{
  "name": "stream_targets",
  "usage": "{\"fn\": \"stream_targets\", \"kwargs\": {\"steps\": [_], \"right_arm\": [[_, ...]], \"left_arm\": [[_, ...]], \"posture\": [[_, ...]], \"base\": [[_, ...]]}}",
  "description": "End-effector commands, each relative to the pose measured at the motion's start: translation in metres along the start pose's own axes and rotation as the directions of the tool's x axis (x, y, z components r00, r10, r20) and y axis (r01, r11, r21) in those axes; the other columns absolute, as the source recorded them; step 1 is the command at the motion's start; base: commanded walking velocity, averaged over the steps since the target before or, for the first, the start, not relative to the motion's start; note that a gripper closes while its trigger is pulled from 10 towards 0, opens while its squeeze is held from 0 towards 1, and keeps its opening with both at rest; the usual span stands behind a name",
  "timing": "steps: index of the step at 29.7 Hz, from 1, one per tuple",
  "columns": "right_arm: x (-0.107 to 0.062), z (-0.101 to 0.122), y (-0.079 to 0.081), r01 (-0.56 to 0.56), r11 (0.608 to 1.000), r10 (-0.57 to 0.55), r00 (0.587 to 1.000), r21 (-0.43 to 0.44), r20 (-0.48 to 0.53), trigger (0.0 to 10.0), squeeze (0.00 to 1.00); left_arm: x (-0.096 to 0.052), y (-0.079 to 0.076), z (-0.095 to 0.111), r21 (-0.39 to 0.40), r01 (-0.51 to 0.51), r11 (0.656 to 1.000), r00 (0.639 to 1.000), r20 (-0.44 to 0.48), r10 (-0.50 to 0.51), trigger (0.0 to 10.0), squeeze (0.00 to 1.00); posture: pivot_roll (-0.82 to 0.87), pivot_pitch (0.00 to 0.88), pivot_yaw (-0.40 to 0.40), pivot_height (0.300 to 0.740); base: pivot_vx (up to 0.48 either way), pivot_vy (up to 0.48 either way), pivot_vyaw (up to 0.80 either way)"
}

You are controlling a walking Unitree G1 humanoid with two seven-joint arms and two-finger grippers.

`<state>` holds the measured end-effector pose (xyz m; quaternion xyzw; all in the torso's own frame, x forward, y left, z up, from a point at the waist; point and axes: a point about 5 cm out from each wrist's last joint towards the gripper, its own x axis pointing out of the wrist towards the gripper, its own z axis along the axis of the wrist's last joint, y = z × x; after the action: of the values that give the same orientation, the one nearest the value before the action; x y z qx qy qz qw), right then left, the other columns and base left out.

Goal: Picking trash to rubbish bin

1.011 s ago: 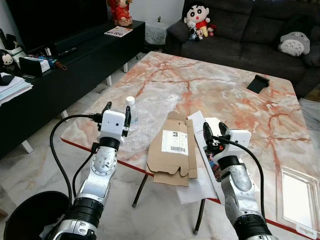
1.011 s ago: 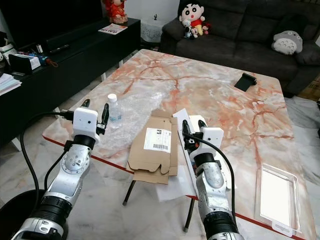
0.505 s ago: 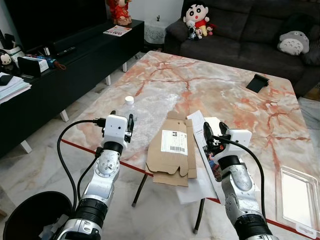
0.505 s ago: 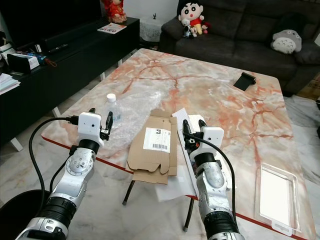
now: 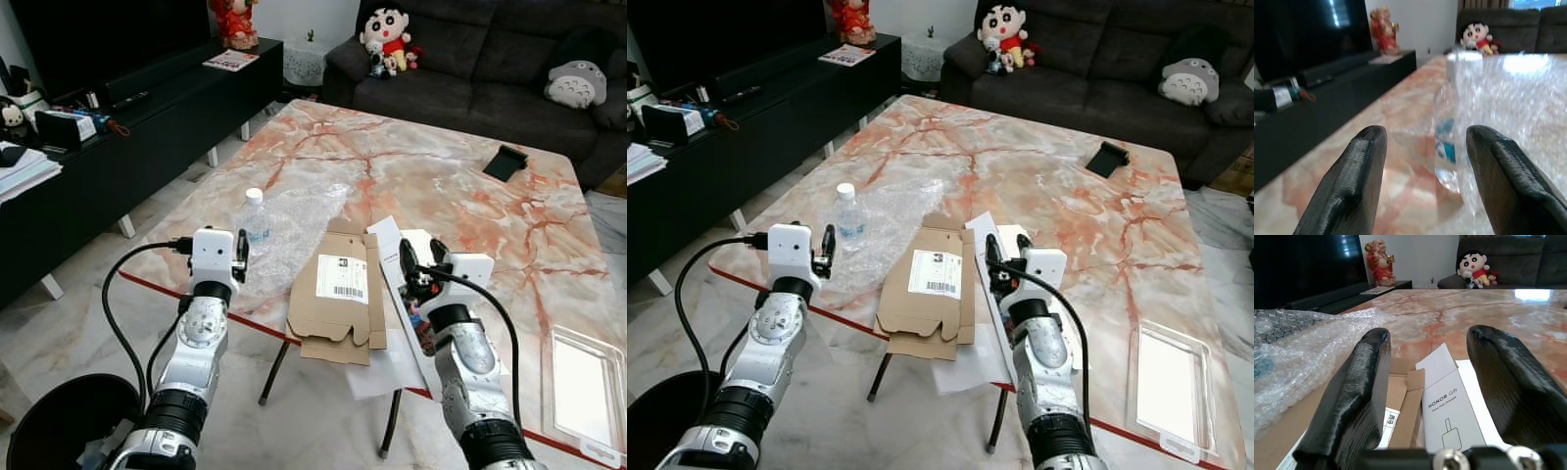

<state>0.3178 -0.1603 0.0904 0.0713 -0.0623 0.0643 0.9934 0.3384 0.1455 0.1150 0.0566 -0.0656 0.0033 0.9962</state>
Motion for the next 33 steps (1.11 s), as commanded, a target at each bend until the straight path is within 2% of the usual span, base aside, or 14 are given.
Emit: {"fn": "stream_targets", "kwargs": {"steps": [1,3,7,16,25,26,28,33], "right_arm": [[0.002,0.005,-0.002,0.006,1.000,-0.006,1.000,-0.003,0.016,10.0,0.00],[0.002,0.005,-0.003,0.008,1.000,-0.008,1.000,-0.004,0.017,10.0,0.00],[0.002,0.006,-0.004,0.013,1.000,-0.013,1.000,-0.006,0.018,10.0,0.00],[-0.001,0.005,-0.005,0.016,1.000,-0.016,1.000,-0.008,0.017,10.0,0.00],[-0.002,0.005,-0.006,0.015,1.000,-0.015,1.000,-0.008,0.011,10.0,0.00],[-0.002,0.005,-0.006,0.016,1.000,-0.016,1.000,-0.008,0.010,10.0,0.00],[-0.002,0.005,-0.006,0.017,1.000,-0.017,1.000,-0.009,0.010,10.0,0.00],[-0.002,0.005,-0.006,0.017,1.000,-0.017,1.000,-0.011,0.010,10.0,0.00]], "left_arm": [[0.004,-0.008,0.001,-0.010,0.046,0.999,0.999,-0.020,-0.047,10.0,0.00],[0.007,-0.015,0.003,-0.016,0.084,0.996,0.996,-0.021,-0.084,10.0,0.00],[0.012,-0.018,0.004,-0.019,0.084,0.996,0.996,-0.026,-0.085,10.0,0.00],[0.018,-0.016,0.008,-0.013,0.070,0.997,0.997,-0.025,-0.070,10.0,0.00],[0.022,-0.014,0.001,0.013,0.077,0.997,0.994,-0.076,-0.076,10.0,0.00],[0.022,-0.015,0.001,0.013,0.079,0.997,0.994,-0.077,-0.078,8.9,0.00],[0.022,-0.017,0.000,0.011,0.085,0.996,0.994,-0.076,-0.084,0.0,0.00],[0.020,-0.020,-0.001,0.007,0.093,0.996,0.993,-0.072,-0.092,0.0,0.00]], "posture": [[0.10,0.000,-0.107,0.740],[0.10,0.000,-0.107,0.740],[0.09,0.000,-0.107,0.740],[0.09,0.000,-0.110,0.740],[0.09,0.000,-0.112,0.740],[0.09,0.000,-0.112,0.740],[0.09,0.000,-0.112,0.740],[0.09,0.000,-0.112,0.740]], "base": [[0.000,0.000,0.00],[0.000,0.000,0.00],[0.000,0.000,0.00],[0.000,0.000,0.00],[0.000,0.000,0.00],[0.000,0.000,0.00],[0.000,0.000,0.00],[0.000,0.000,0.00]]}}
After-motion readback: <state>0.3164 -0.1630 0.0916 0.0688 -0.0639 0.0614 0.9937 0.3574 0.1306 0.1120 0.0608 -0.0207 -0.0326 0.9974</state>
